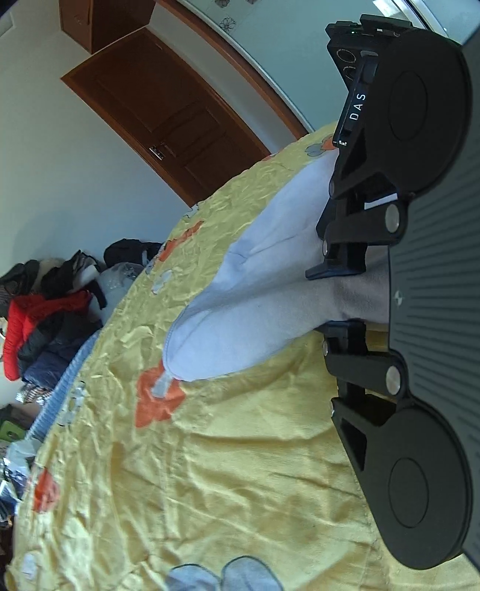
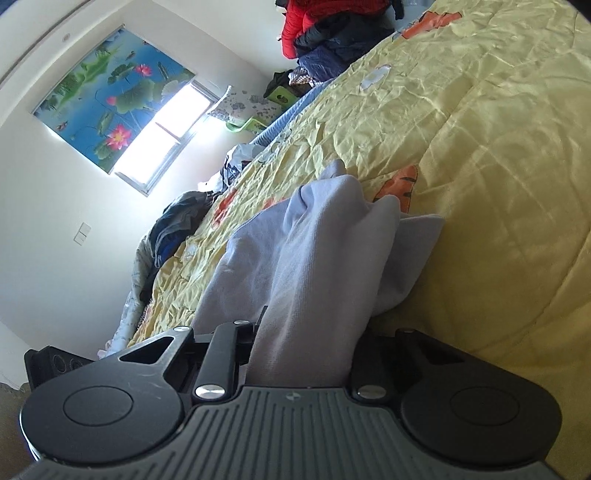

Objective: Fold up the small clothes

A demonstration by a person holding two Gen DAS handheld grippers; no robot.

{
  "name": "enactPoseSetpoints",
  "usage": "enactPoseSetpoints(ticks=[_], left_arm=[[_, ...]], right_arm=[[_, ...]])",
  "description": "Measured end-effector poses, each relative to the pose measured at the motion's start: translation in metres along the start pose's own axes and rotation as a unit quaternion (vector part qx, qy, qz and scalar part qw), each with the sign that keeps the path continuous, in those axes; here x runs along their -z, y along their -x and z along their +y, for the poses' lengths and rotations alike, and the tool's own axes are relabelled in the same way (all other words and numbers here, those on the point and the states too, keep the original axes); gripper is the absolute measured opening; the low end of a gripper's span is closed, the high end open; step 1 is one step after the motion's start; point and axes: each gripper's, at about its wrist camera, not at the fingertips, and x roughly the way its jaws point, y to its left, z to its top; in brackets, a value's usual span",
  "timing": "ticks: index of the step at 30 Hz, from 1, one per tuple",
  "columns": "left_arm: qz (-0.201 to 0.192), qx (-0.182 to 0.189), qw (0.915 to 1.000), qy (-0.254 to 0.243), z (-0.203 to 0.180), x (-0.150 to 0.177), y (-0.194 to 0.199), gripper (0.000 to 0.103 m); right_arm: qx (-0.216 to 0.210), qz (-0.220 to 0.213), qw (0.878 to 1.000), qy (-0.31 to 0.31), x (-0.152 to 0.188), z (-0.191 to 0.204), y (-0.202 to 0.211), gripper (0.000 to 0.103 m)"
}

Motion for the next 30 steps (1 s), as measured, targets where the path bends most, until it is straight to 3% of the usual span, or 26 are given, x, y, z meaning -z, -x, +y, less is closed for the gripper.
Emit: enactPoseSetpoints(ticks=[10,14,18,23,26,30], left_arm=[[-0.068,-0.042,0.994,-0.076,-0.016,-0.036,0.045,0.018],[-0.06,-0.067,0.9932,-0.075,-0.006,-0.039,0.054,0.018],[0.001,-0.086,0.996,-0.024,0.022,-0.026,0.045,0.019],[0.01,-0.066,0.9963,0.054,0.05,-0.014,0.051,0.023],[0.014,-0.059,0.9954,0.074,0.055,-0.011,0.058,0.031],[0.023,-0.037,0.9961,0.077,0.052,0.008,0.073,0.051]], right_arm=[[-0.041,-0.017,0.998,0.051,-0.018,0.052,-0.016,0.025],[-0.048,-0.001,0.998,0.052,-0.016,0.063,-0.032,0.025],[-0.014,0.044,0.998,0.038,0.003,0.056,-0.048,0.027],[-0.018,0.054,0.998,-0.002,0.016,0.043,-0.041,0.043],[-0.022,0.062,0.998,0.008,0.021,0.042,-0.027,0.049],[-0.038,0.084,0.995,0.024,0.038,0.041,-0.004,0.05]])
